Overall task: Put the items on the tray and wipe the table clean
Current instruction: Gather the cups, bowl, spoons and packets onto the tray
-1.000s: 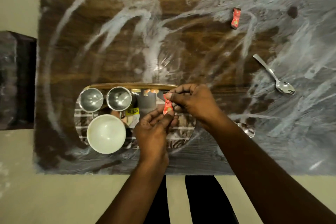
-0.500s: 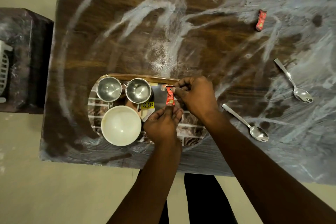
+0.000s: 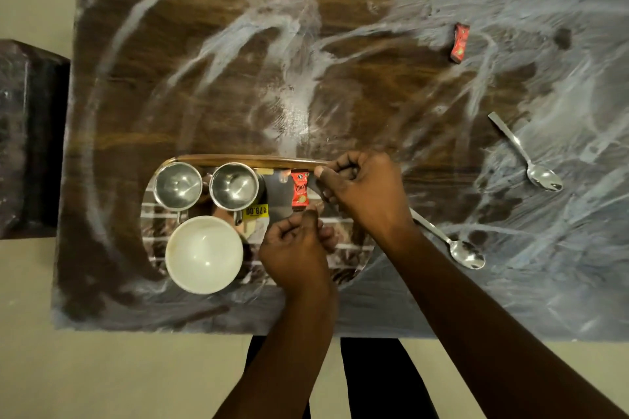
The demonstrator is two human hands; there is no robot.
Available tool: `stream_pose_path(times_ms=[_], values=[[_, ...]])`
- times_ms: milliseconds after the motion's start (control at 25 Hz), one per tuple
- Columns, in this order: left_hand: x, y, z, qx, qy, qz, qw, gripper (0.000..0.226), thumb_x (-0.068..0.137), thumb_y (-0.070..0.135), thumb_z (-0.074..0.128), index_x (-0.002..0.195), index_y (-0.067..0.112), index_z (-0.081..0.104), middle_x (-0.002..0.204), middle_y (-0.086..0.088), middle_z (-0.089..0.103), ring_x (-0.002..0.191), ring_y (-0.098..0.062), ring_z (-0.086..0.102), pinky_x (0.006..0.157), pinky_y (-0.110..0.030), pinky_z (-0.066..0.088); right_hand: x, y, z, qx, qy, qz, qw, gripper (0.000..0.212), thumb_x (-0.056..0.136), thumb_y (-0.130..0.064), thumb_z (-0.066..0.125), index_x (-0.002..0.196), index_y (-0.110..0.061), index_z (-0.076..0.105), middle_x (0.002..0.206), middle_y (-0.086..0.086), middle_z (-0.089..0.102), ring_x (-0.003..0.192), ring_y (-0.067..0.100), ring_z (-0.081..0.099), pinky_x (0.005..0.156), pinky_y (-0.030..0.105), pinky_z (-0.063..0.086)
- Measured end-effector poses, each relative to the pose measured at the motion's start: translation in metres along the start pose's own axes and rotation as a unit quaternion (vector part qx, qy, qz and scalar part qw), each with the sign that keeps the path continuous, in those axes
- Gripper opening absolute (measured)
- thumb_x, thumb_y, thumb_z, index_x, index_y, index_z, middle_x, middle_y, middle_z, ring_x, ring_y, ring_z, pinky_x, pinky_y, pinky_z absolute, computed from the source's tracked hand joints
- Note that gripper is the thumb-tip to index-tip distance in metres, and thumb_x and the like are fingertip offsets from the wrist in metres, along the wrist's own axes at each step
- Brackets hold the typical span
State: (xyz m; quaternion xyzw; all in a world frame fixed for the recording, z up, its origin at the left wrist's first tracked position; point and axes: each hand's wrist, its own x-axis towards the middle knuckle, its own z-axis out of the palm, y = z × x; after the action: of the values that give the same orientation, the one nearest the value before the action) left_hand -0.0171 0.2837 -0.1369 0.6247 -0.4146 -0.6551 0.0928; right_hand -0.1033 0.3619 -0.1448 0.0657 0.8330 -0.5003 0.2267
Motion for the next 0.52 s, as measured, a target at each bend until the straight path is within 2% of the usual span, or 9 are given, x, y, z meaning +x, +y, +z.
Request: stream_pose_path(times_ms=[120, 200, 280, 360, 440, 520], values=[[-0.014, -0.002, 0.008, 0.061, -0.012, 0.088, 0.994, 0.013, 0.09, -0.001, 0.081, 0.087, 0.004, 0.069, 0.057, 0.0, 0.071, 0.046, -0.013, 0.063, 0.047, -0.028, 0.056, 0.007, 0.01, -0.041, 0.015, 0.043, 0.02, 0.999, 0.02, 0.092, -0.04, 0.078, 0.082, -0.022, 0.075, 0.068, -0.004, 0.079, 0.059, 0.014, 0.078, 0.062, 0.048, 0.068], [-0.023, 0.002, 0.023, 0.09, -0.065, 0.118, 0.987, 0.016, 0.089, 0.0, 0.081, 0.084, 0.008, 0.069, 0.056, 0.002, 0.069, 0.045, -0.01, 0.061, 0.045, -0.025, 0.054, 0.028, 0.016, -0.081, 0.02, 0.1, 0.036, 0.994, 0.016, 0.093, -0.032, 0.079, 0.082, -0.021, 0.075, 0.069, -0.002, 0.079, 0.062, 0.015, 0.078, 0.068, 0.049, 0.068], [-0.03, 0.011, 0.048, 0.096, -0.147, 0.095, 0.98, 0.014, 0.091, 0.0, 0.079, 0.086, 0.007, 0.069, 0.061, -0.004, 0.069, 0.049, -0.013, 0.062, 0.045, -0.026, 0.054, 0.058, 0.019, -0.12, 0.018, 0.154, 0.029, 0.987, 0.013, 0.093, -0.021, 0.077, 0.082, -0.017, 0.073, 0.069, 0.003, 0.078, 0.065, 0.022, 0.077, 0.073, 0.052, 0.067], [-0.036, 0.021, 0.077, 0.098, -0.239, 0.026, 0.966, 0.008, 0.095, 0.006, 0.078, 0.097, 0.002, 0.07, 0.073, -0.012, 0.072, 0.058, -0.017, 0.066, 0.049, -0.026, 0.056, 0.091, 0.019, -0.152, -0.013, 0.189, 0.008, 0.982, 0.005, 0.092, -0.018, 0.074, 0.091, -0.014, 0.073, 0.077, 0.003, 0.076, 0.074, 0.025, 0.076, 0.082, 0.053, 0.064], [-0.038, 0.028, 0.103, 0.125, -0.315, -0.039, 0.94, 0.013, 0.098, 0.016, 0.076, 0.102, 0.005, 0.071, 0.085, -0.012, 0.076, 0.068, -0.017, 0.069, 0.057, -0.025, 0.058, 0.123, 0.016, -0.173, -0.069, 0.209, 0.011, 0.976, 0.021, 0.093, -0.024, 0.073, 0.111, -0.015, 0.071, 0.089, -0.004, 0.073, 0.086, 0.02, 0.074, 0.088, 0.042, 0.062], [-0.04, 0.029, 0.127, 0.139, -0.354, -0.069, 0.922, 0.011, 0.101, 0.02, 0.073, 0.1, 0.01, 0.072, 0.092, -0.012, 0.077, 0.075, -0.019, 0.068, 0.065, -0.028, 0.058, 0.153, 0.016, -0.186, -0.109, 0.21, 0.014, 0.972, 0.036, 0.094, -0.028, 0.074, 0.126, -0.013, 0.07, 0.103, -0.003, 0.073, 0.087, 0.011, 0.07, 0.08, 0.013, 0.054]])
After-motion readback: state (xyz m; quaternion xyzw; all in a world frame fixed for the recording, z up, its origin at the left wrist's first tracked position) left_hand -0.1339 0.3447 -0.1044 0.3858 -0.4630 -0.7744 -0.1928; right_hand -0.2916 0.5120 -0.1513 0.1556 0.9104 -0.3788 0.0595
